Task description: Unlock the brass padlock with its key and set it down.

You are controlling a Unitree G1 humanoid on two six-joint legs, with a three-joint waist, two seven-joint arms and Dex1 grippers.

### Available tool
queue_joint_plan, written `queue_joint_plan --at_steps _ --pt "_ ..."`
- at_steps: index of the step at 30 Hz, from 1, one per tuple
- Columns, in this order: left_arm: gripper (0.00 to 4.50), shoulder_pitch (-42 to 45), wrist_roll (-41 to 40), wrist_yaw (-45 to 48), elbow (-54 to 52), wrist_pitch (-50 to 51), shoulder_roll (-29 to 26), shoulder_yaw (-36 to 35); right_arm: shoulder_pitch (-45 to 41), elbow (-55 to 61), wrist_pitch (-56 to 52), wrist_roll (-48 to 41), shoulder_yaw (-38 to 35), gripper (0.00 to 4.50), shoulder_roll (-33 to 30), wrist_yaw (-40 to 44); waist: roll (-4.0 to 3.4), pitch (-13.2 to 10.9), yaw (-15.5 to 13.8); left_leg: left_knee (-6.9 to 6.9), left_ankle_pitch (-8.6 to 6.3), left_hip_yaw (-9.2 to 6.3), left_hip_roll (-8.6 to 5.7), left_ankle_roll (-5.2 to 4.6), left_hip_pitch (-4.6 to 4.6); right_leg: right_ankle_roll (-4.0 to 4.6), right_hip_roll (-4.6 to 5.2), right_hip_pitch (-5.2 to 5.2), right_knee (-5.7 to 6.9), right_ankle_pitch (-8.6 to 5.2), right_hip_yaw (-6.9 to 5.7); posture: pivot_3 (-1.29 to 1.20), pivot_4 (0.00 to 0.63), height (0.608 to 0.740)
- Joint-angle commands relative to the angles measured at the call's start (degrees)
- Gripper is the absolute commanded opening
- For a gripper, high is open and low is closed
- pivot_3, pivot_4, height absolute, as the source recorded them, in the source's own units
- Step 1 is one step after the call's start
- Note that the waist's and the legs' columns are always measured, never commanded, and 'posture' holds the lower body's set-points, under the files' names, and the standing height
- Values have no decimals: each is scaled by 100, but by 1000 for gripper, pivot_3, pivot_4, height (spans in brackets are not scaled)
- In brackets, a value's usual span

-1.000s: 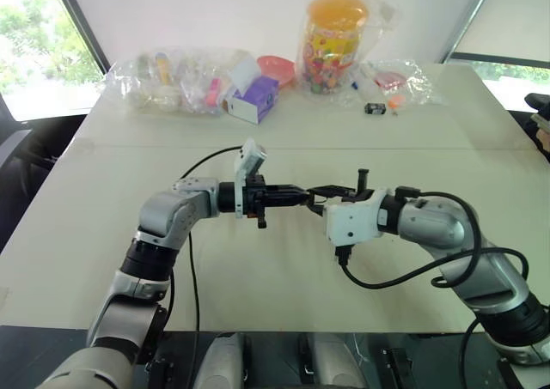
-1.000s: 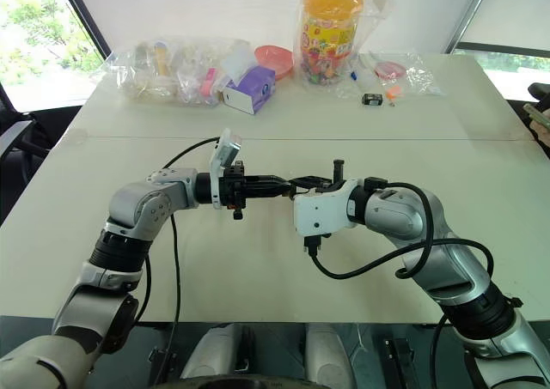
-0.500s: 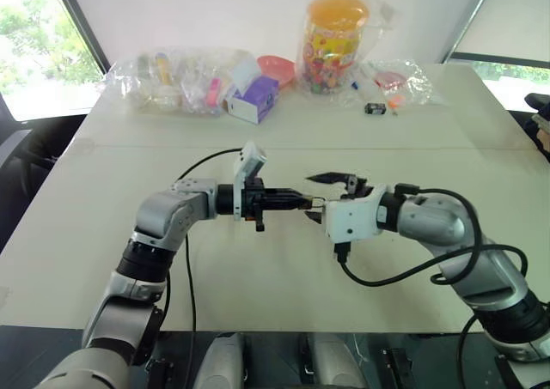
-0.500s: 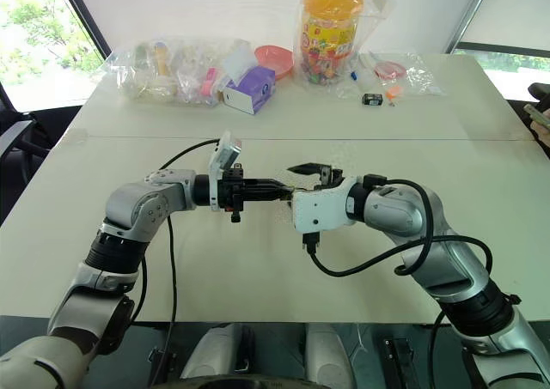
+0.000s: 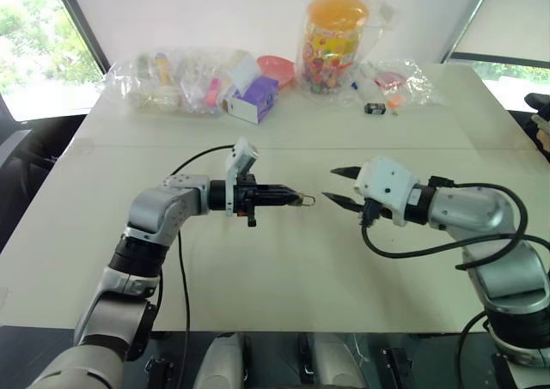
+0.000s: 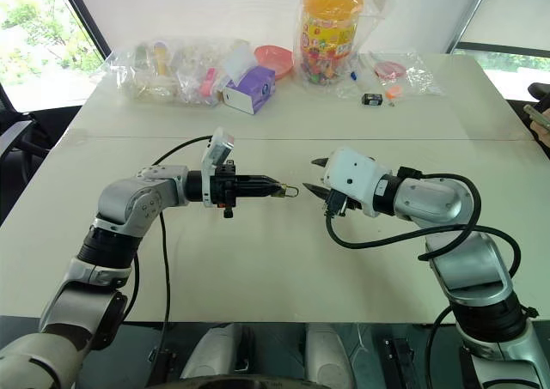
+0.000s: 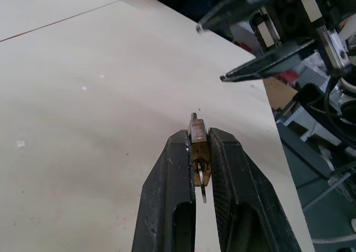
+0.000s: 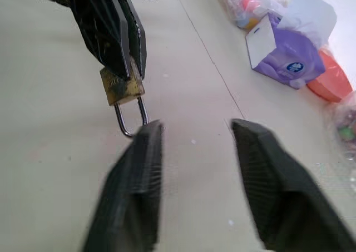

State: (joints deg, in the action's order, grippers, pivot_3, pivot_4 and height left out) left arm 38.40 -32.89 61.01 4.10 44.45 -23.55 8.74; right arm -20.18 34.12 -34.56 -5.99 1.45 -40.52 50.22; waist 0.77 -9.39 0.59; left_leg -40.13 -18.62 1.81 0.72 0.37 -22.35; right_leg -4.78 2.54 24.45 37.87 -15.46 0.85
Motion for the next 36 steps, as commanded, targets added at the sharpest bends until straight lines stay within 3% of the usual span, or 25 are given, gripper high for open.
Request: queue_joint_plan --at_steps 1,10,36 --pt "0 199 -2 30 -102 -67 18 -64 -92 298 -192 -219 -4 33 82 -186 0 0 0 0 0 0 0 0 0 0 0 0 0 0 0 0 150 735" --pt "0 235 -117 102 -84 11 44 -119 -114 319 -376 -390 303 33 204 -511 0 0 1 0 0 0 0 0 0 0 0 0 0 0 0 0 150 735" --pt "0 333 -482 59 -104 342 160 -435 299 -307 395 -222 551 33 63 -585 0 0 2 0 0 0 0 0 -1 0 -2 0 -1 0 0 0 150 735"
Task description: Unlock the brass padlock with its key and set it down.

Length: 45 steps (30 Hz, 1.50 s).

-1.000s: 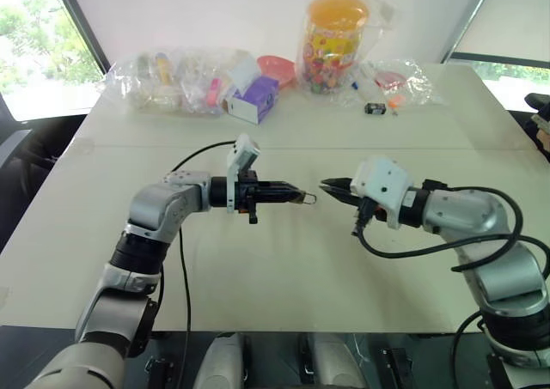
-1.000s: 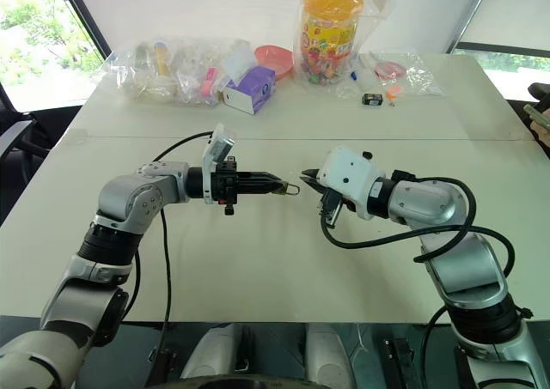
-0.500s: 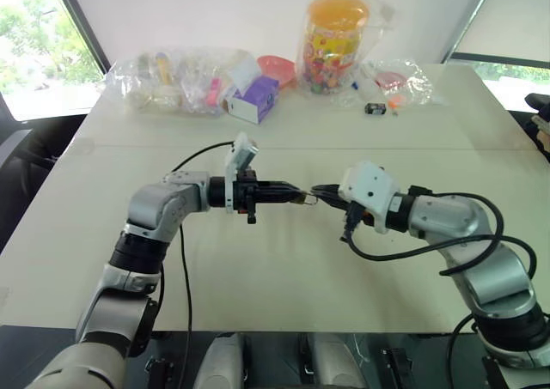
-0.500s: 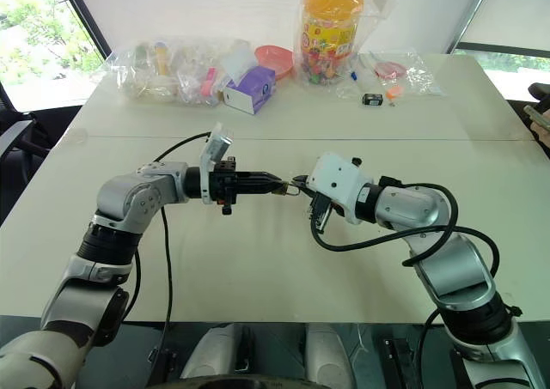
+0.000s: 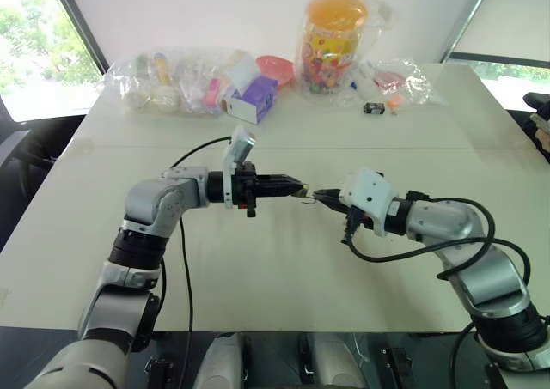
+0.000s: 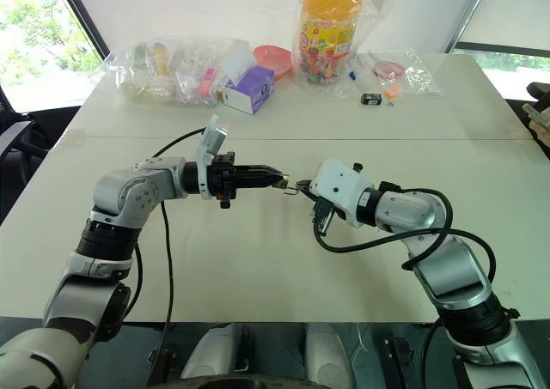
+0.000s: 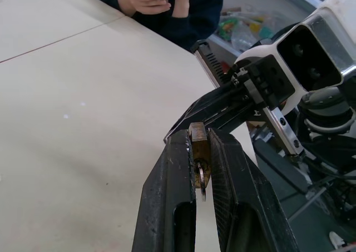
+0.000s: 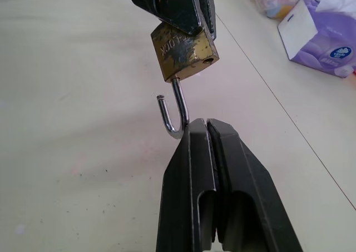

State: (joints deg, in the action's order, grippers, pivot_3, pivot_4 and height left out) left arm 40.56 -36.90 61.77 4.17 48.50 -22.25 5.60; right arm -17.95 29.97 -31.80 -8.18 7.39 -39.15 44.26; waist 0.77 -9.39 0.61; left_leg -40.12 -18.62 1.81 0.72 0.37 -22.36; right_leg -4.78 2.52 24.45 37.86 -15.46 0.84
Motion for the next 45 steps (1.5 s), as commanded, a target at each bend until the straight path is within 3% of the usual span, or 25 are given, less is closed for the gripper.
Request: queue_joint_plan --at_steps 1,5,9,21,22,23,29,36,45 --pt "0 107 -39 -24 -88 -103 36 -98 157 116 139 25 -87 33 -135 15 0 0 -1 0 0 0 0 0 0 0 0 0 0 0 0 0 150 735" --pt "0 32 221 -57 41 -349 69 80 683 309 106 149 -383 33 -536 -2 1 -1 -36 -1 0 0 -3 0 -2 0 3 -1 -2 0 0 0 150 735" --pt "0 21 550 -459 499 -623 458 191 1232 744 -61 -1 -690 33 -842 78 0 0 -52 0 0 0 -3 0 -3 0 1 -1 -6 0 0 0 150 735" --pt "0 257 1241 -1329 2385 -1408 1789 145 1577 1759 -843 12 -1081 33 -760 -537 3 -2 -126 0 -1 1 -5 -1 -1 0 -2 -2 -7 0 1 0 150 735" --pt "951 294 1252 -1351 2573 -1473 1857 88 1611 1832 -895 23 -1062 0 -753 -584 3 -2 -126 0 -1 1 -6 -1 -2 0 -2 -2 -8 0 0 0 150 735" --pt "1279 322 1259 -1357 2706 -1518 1902 42 1632 1883 -935 30 -1042 0 -750 -619 3 -2 -129 0 -1 1 -6 -1 -2 0 -2 -2 -8 0 0 0 150 735" --pt "4357 286 1465 -1065 2995 -1680 1689 94 1752 2063 -1036 80 -990 0 -767 -774 3 -1 -115 0 -1 1 -5 -1 -1 0 -3 -2 -9 0 -1 0 150 735" --pt "4450 77 1662 -686 2568 -1939 981 116 1895 2005 -980 112 -1068 0 -931 -715 3 -1 -47 2 -1 0 0 -1 4 0 -9 -4 -6 0 0 0 150 735" --pt "4450 -576 1578 254 550 -1973 -115 346 2112 1769 -848 -67 -1586 0 -1333 -286 3 -1 -85 2 0 -1 -1 -1 0 0 0 -5 -8 0 1 0 150 735"
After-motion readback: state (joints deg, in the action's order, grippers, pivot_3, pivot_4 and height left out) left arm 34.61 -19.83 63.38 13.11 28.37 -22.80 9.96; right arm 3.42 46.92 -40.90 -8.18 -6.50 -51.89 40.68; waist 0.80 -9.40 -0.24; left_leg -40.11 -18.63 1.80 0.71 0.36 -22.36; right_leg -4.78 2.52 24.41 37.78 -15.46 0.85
